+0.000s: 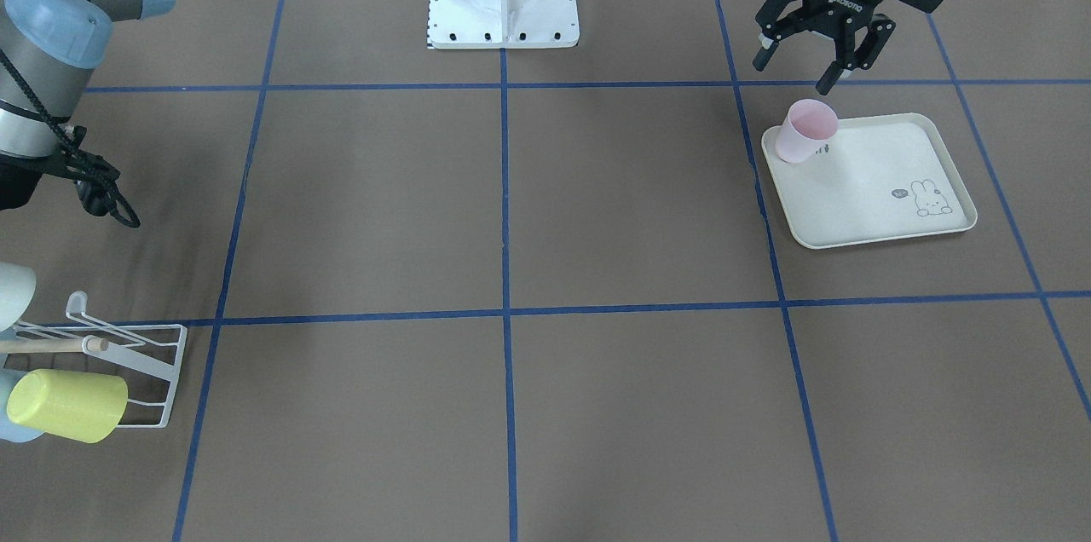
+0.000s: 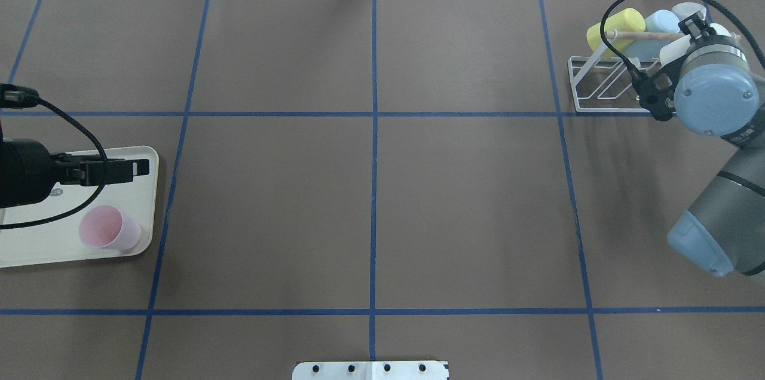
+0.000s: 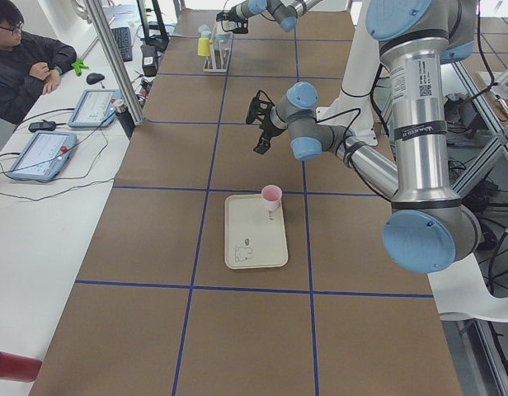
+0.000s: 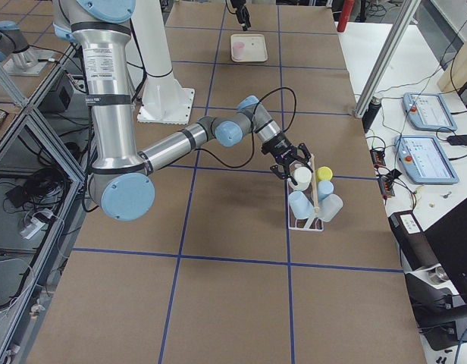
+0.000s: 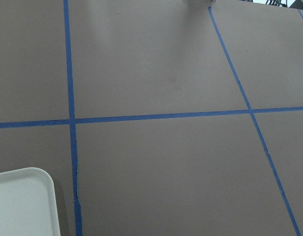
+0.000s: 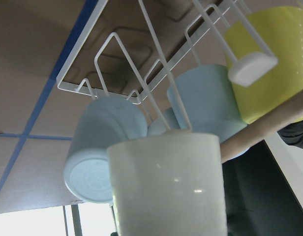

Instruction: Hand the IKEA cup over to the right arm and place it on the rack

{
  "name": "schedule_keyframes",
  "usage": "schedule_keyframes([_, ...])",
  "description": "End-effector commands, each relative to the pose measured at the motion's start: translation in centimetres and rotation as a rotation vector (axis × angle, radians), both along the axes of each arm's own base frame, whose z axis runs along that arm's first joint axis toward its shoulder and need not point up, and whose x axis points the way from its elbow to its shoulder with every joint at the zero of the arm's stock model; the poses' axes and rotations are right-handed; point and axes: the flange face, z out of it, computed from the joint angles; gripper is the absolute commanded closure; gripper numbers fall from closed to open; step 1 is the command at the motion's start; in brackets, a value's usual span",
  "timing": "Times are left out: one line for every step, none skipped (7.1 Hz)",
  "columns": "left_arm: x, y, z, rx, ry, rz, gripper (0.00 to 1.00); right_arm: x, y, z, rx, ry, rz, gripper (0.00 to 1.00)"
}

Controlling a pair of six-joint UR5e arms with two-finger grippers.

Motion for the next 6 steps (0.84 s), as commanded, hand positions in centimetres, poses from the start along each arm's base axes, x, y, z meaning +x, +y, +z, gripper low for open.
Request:
schedule_keyframes([0.1,0.0,0.0,0.000,0.000,0.001,0.00,-0.7,-0.1,0.3,0.001,0.010,-0.005,1.00])
schedule_keyframes([0.1,0.0,0.0,0.000,0.000,0.001,0.00,-1.2,-0.1,0.7,-0.004,0.016,-0.012,1.00])
schedule_keyframes([0.1,0.0,0.0,0.000,0.000,0.001,0.00,-2.0,-0.3,1.3,-0.014,0.029,-0.026,0.75])
schedule_keyframes([0.2,0.0,0.1,-0.001,-0.001,0.002,0.00,-2.3,-0.3,1.4,-0.017,0.034,-0.034,0.59])
schedule_keyframes([0.1,-0.1,0.1,-0.001,-0.001,0.001,0.00,-2.4,-0.3,1.4,-0.018,0.033,-0.035,0.26])
schedule_keyframes([0.1,-0.1,0.1,-0.001,-0.001,0.001,0.00,-2.4,-0.3,1.2,-0.015,0.029,-0.036,0.13])
